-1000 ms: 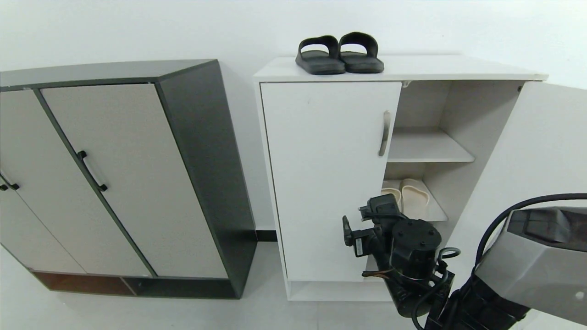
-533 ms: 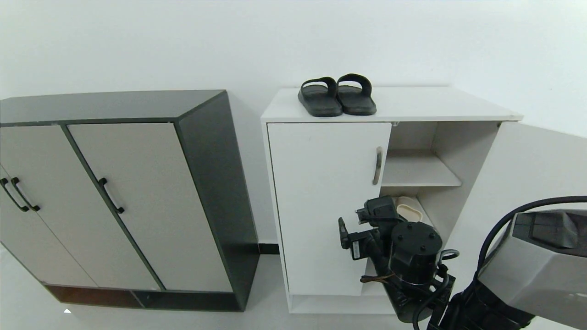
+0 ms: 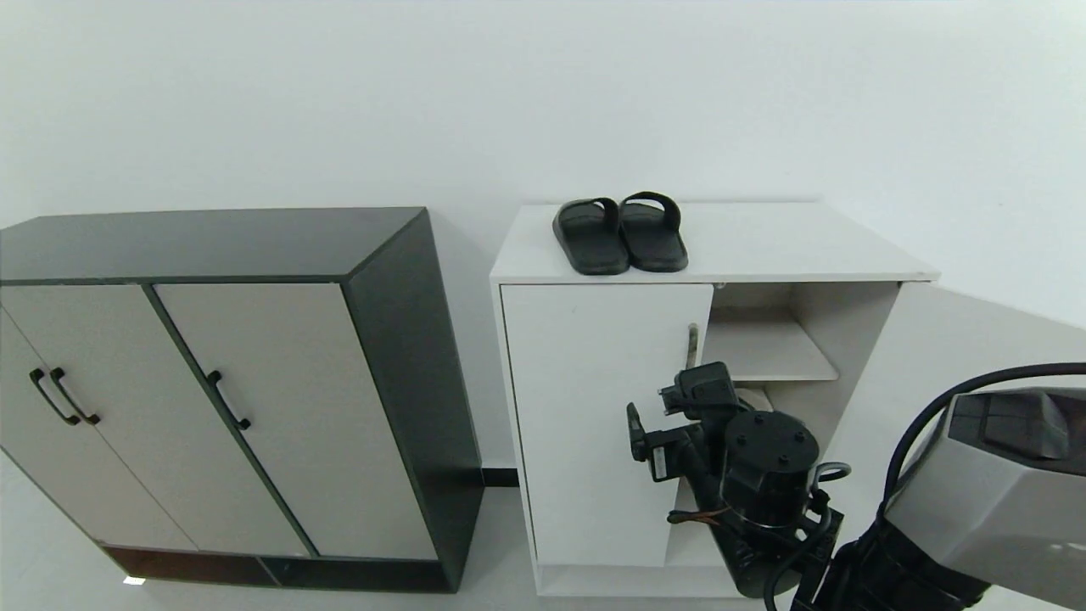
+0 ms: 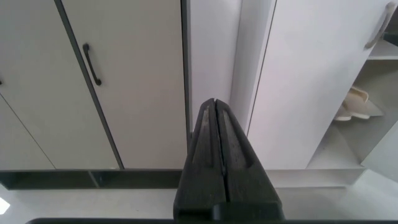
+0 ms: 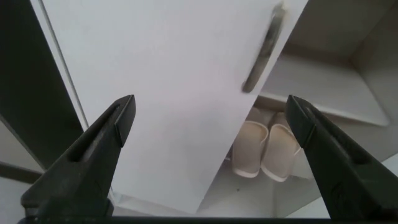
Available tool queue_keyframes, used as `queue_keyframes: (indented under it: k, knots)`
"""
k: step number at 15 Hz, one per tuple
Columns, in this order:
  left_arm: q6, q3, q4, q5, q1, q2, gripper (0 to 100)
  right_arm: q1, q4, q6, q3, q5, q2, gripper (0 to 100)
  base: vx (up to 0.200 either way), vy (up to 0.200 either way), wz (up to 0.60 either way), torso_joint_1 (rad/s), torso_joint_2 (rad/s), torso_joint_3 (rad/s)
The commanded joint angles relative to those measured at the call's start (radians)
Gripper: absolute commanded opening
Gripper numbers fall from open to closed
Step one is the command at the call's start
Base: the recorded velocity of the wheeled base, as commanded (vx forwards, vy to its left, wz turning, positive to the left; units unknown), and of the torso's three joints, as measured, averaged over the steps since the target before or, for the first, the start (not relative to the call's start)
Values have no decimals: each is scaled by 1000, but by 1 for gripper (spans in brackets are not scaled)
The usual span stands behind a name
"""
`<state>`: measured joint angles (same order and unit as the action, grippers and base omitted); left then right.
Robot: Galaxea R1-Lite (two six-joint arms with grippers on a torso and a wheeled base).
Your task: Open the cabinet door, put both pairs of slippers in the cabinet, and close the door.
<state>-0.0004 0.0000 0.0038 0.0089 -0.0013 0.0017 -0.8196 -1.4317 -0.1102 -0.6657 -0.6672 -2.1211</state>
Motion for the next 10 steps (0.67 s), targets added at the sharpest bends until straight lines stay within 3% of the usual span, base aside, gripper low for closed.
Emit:
queue_keyframes:
  k: [1,10]
  knots:
    - [0,0,1,-4,0,0,0,-10,-1,0,14,0,0,100,0,0,0,193,-500,-315]
    - [0,0,-1,-3,0,0,0,-12,-9,0,38,1,3,100,0,0,0,226,-540,-320]
